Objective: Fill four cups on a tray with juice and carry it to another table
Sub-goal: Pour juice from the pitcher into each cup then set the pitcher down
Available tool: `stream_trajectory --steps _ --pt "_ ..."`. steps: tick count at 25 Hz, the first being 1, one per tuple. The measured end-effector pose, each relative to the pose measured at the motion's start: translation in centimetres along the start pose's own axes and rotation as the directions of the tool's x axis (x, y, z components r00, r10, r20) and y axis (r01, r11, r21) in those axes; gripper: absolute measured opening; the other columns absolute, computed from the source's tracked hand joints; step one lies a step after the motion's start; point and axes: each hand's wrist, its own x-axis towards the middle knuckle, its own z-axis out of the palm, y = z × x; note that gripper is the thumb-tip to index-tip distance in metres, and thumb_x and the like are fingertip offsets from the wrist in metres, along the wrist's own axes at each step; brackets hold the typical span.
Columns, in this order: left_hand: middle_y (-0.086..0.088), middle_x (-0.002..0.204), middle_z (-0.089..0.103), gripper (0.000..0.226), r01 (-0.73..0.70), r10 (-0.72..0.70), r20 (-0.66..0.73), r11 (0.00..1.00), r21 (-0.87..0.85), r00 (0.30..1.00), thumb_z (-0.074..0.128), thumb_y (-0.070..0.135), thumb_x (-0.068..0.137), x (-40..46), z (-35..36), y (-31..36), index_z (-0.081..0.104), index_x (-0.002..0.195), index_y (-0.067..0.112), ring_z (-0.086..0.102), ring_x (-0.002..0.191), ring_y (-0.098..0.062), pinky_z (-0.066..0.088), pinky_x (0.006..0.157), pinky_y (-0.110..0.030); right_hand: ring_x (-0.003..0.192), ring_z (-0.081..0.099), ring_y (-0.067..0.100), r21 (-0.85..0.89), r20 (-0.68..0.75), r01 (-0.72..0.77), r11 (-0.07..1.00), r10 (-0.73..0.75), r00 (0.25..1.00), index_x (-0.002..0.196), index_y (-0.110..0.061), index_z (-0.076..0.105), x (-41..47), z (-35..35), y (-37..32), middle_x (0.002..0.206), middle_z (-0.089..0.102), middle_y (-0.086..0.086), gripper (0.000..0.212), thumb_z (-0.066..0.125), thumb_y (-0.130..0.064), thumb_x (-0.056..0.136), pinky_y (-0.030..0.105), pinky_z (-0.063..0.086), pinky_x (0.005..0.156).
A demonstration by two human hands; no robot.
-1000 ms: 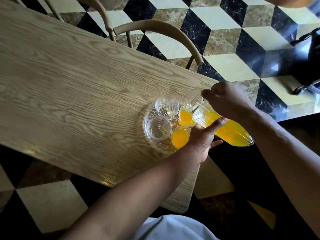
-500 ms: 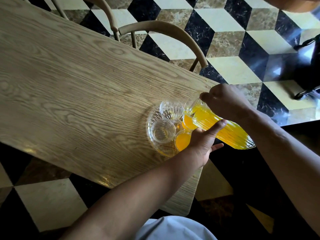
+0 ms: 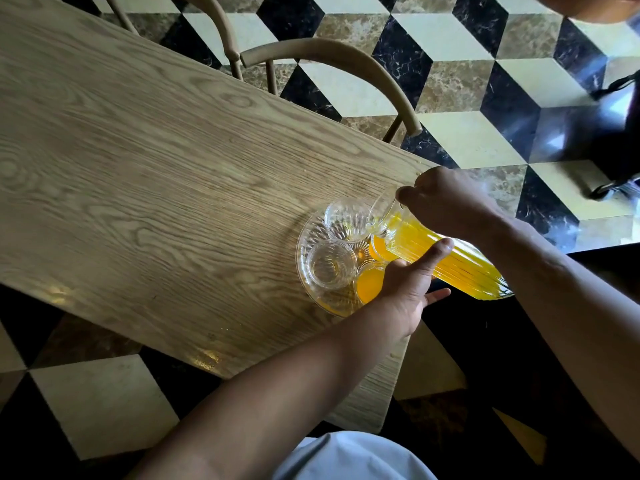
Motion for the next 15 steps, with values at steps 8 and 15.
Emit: stream_trajectory --steps 8,15 --pt "-0.005 0.108 0.046 0.122 0.019 -0.020 -0.008 0.998 -0.052 1.000 0.090 0.066 0.010 -0.1 -0.2 0.6 0.054 0.112 0.010 0.054 0.110 -0.025 0.062 0.072 -0.039 0.065 0.056 0.032 -0.023 0.020 0.002 1.000 -0.002 1.000 0.079 -0.001 0.064 0.9 0.3 -0.9 0.071 0.059 0.014 0.044 0.053 -0.040 0.096 0.031 0.037 0.056" --pt "-0.006 0.105 0.048 0.114 0.034 -0.034 -0.007 0.996 -0.086 0.999 0.089 0.067 0.005 -0.1 -0.4 1.0 0.053 0.099 0.014 0.053 0.131 -0.036 0.061 0.072 -0.041 0.058 0.048 0.026 -0.055 0.043 -0.005 0.998 0.008 0.999 0.077 -0.002 0.061 1.3 0.4 -2.3 0.067 0.053 0.009 0.041 0.053 -0.039 0.095 0.030 0.036 0.054"
